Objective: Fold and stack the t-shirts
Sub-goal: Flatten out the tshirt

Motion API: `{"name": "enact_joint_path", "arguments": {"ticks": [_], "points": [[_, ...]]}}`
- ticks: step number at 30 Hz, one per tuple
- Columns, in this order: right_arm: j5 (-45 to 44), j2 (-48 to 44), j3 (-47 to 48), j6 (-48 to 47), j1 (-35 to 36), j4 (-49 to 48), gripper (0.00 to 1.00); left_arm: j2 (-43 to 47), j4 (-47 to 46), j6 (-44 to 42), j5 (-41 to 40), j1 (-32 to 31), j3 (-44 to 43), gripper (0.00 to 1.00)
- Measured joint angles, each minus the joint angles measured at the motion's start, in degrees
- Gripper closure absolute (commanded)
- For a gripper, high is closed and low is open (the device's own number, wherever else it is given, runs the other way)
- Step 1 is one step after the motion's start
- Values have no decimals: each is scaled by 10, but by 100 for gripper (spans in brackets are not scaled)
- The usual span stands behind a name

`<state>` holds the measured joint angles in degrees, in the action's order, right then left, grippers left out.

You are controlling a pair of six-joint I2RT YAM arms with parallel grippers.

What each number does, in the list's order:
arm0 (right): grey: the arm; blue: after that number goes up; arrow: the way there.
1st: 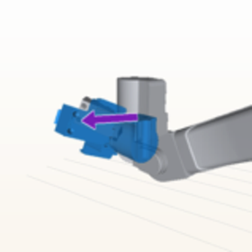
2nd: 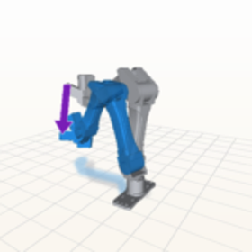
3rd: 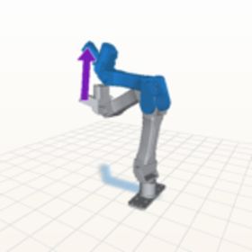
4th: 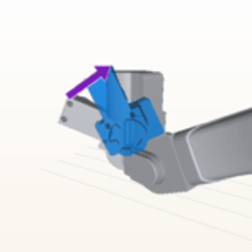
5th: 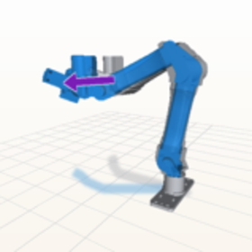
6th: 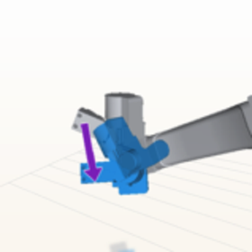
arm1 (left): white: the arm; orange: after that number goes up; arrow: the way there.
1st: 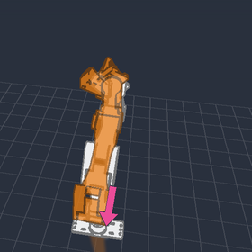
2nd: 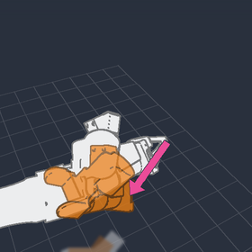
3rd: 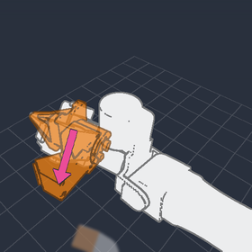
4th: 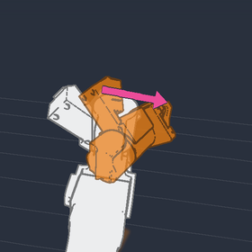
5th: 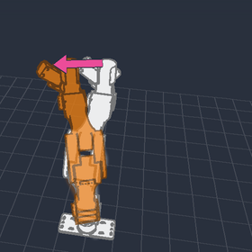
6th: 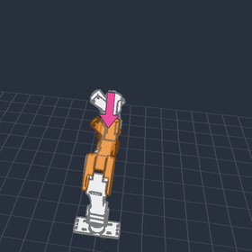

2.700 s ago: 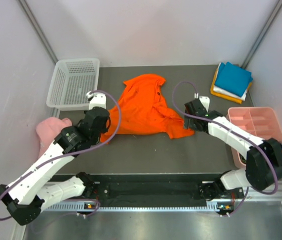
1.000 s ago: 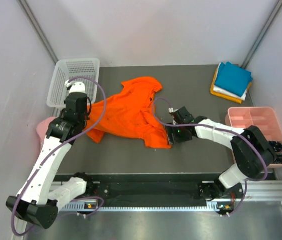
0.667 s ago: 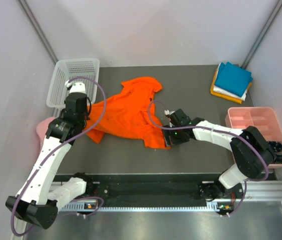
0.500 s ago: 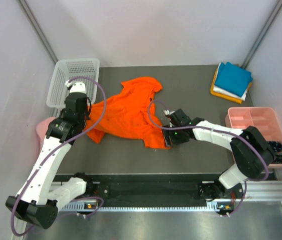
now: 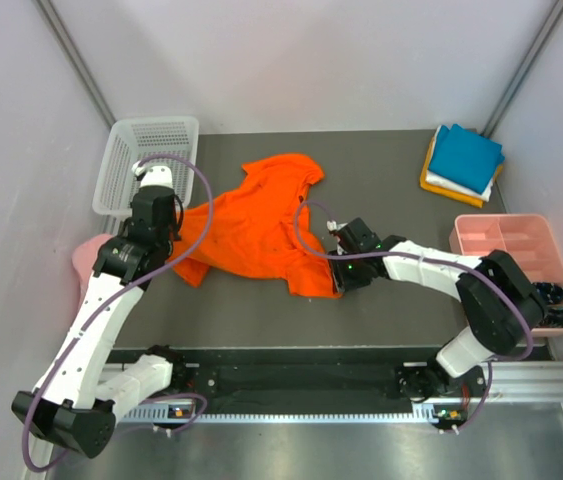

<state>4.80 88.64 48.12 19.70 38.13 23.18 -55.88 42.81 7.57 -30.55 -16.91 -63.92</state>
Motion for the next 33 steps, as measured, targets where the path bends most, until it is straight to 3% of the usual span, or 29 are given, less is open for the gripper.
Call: {"name": "enact_joint_path", "arguments": {"ticks": [10, 17, 27, 33], "points": [[16, 19, 8, 0, 0, -19, 63, 0, -4, 0, 1, 0, 4, 100], [21, 33, 13, -1, 0, -34, 100, 2, -4, 0, 1, 0, 6, 100], [-9, 19, 10, 12, 0, -22, 100, 1, -15, 0, 13, 1, 17, 100], [-90, -115, -6, 42, 0, 29, 100, -37, -49, 2, 64, 2, 26, 100]]}}
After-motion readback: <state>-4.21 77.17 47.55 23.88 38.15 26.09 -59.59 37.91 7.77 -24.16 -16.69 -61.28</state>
